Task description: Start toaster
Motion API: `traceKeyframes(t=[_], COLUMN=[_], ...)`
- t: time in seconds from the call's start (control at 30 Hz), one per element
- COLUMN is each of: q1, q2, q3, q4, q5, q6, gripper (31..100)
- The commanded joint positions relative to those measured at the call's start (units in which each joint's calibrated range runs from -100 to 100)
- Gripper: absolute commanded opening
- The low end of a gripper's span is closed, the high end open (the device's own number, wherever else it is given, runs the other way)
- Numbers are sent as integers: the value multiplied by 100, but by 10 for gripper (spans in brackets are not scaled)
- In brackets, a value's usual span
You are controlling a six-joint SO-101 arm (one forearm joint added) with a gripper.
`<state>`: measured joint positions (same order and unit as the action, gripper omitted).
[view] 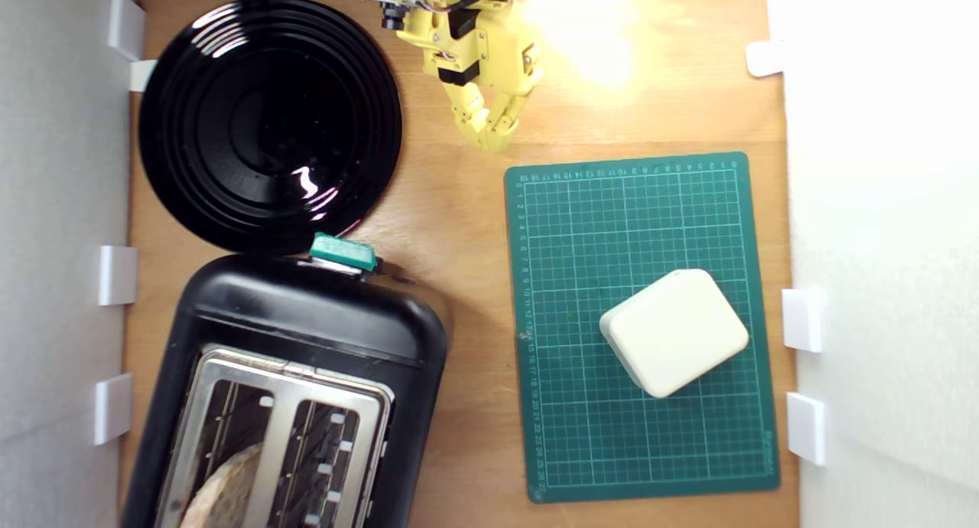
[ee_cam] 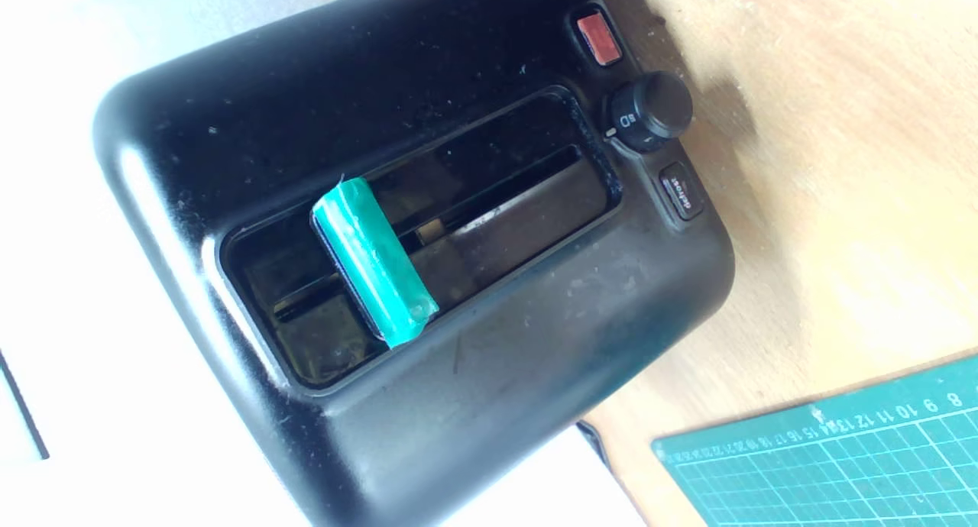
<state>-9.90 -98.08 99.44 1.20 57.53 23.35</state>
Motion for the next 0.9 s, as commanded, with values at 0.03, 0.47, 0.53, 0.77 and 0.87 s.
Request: traceKeyframes(t=[0.03,0.47,0.53,0.77,0.87], q1=[29,45,45,45,101], q2=[-42,-42,-50,-100,-108], q3=[28,28,28,28,28], q4=[48,48,48,48,48], q5=[101,101,101,93,93], q6=[-10,-10,-10,-10,-15], gripper=[314,314,314,320,318])
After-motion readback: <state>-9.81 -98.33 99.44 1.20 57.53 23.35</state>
